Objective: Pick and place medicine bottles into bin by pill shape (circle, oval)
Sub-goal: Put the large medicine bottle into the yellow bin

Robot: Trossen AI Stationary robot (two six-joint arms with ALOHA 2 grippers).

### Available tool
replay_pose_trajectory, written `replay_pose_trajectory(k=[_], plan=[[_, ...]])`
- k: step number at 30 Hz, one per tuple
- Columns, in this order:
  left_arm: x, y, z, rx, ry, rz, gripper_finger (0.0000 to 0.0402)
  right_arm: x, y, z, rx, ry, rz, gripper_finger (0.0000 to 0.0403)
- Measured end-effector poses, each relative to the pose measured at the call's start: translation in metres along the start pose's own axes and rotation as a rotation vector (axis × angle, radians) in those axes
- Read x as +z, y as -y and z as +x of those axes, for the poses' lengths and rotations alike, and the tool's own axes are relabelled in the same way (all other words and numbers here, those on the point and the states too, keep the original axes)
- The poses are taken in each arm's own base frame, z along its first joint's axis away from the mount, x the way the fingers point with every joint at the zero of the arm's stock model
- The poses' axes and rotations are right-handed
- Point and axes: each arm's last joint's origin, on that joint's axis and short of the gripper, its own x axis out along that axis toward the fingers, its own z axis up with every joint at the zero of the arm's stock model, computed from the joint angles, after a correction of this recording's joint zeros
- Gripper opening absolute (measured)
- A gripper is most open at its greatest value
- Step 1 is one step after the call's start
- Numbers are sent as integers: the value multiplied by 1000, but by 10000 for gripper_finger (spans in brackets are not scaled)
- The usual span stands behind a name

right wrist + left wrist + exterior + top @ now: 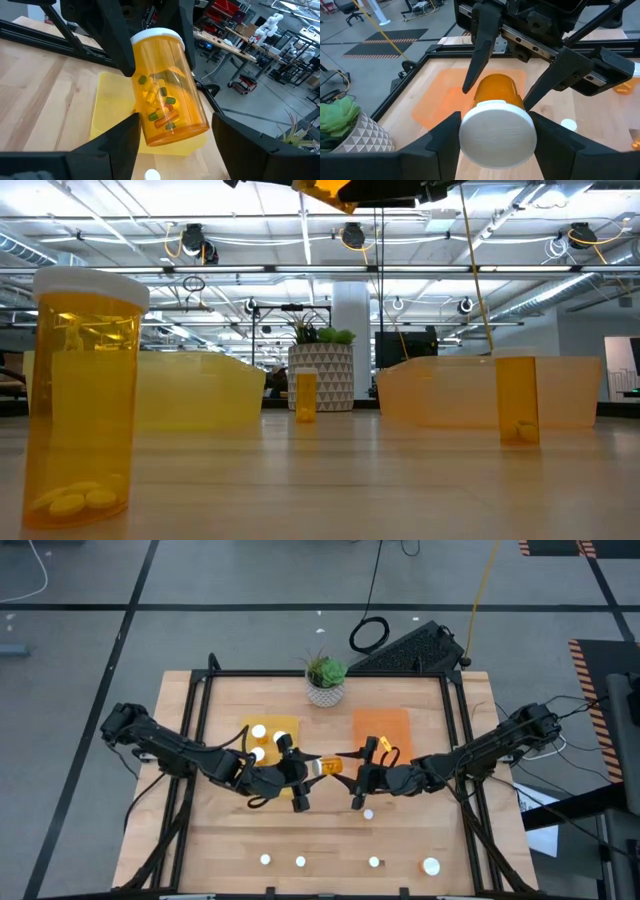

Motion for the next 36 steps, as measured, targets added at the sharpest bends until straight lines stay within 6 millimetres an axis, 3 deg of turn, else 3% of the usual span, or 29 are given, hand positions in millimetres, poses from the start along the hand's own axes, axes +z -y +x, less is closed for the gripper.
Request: replay_pose_trajectory(k=[5, 11, 21, 28, 36], plan=[[-2, 0, 0, -4, -14, 9, 226, 0, -1, -1, 2, -1, -1, 252], [-7, 0, -1, -8, -61, 41, 206, -6, -4, -3, 20, -61, 31, 259], [-24, -9, -10, -1, -254, 104, 217, -16, -18, -13, 79, -157, 15, 259], [-43, -30, -16, -37, -515, 96, 209, -16, -19, -14, 88, -152, -24, 259], [-54, -60, -9, -82, -724, 89, 210, -16, -19, -14, 91, -148, -47, 259]])
